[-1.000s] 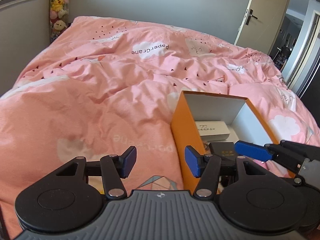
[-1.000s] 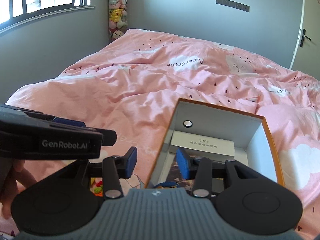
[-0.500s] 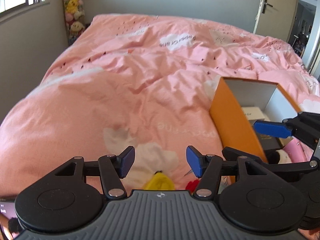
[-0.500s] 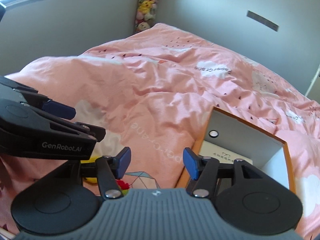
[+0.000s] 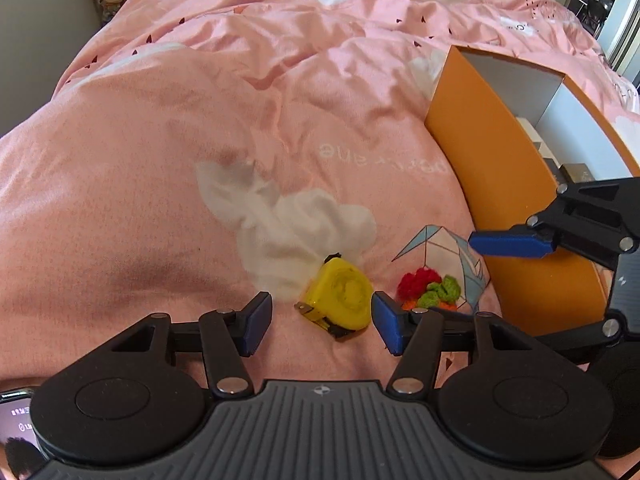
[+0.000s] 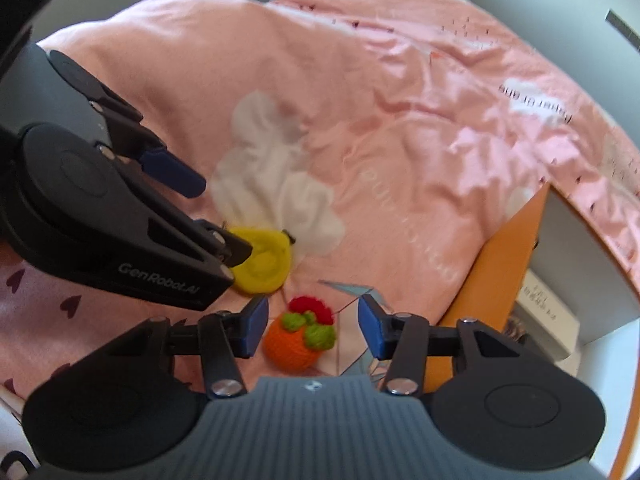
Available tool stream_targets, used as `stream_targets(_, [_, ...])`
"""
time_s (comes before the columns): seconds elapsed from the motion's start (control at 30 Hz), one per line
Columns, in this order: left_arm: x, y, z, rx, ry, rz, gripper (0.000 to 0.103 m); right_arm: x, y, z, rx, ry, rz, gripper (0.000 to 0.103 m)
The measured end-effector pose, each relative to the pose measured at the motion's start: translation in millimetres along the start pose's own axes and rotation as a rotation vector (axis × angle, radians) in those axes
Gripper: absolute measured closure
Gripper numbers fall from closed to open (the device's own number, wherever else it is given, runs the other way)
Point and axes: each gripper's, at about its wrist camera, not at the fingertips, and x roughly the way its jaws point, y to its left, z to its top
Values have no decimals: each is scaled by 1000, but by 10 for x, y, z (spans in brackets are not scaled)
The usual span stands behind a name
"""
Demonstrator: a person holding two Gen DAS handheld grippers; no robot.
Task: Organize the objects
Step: 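Withdraw both tools toward the tape measure and crocheted fruit, then grasp the crocheted orange fruit with the right tool, then grasp the yellow tape measure with the left tool while the right tool lifts the fruit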
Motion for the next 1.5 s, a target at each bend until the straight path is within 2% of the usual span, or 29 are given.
stream_targets(0.13, [77, -57, -51, 34, 6, 42, 35, 161, 31, -33, 55, 55, 7, 53])
stream_targets(0.33, [121, -180, -196, 114, -33, 123, 35, 343, 41, -140, 133, 80, -26, 53])
stream_targets(0.73, [131, -199, -214, 131, -46, 141, 35, 471, 124, -197, 140, 74, -49, 56])
stream_targets(0.93, [107, -187, -212, 125, -56, 124, 35, 408, 98, -209, 156, 57, -44, 58])
stream_targets(1.07, [54, -172, -176, 118, -79, 100, 35, 318, 91, -175, 128, 35, -89, 58])
stream_targets(1.17, [3, -169, -146, 123, -105, 114, 35, 199, 72, -138, 96, 10, -130, 58])
stream_targets(1.37, [-70, -177, -132, 174, -136, 108, 37, -54, -105, -74, 40, -52, -154, 58])
stream_targets(1.5, [-67, -247, -144, 233, -143, 130, 37, -141, -277, -44, 70, -61, -137, 57])
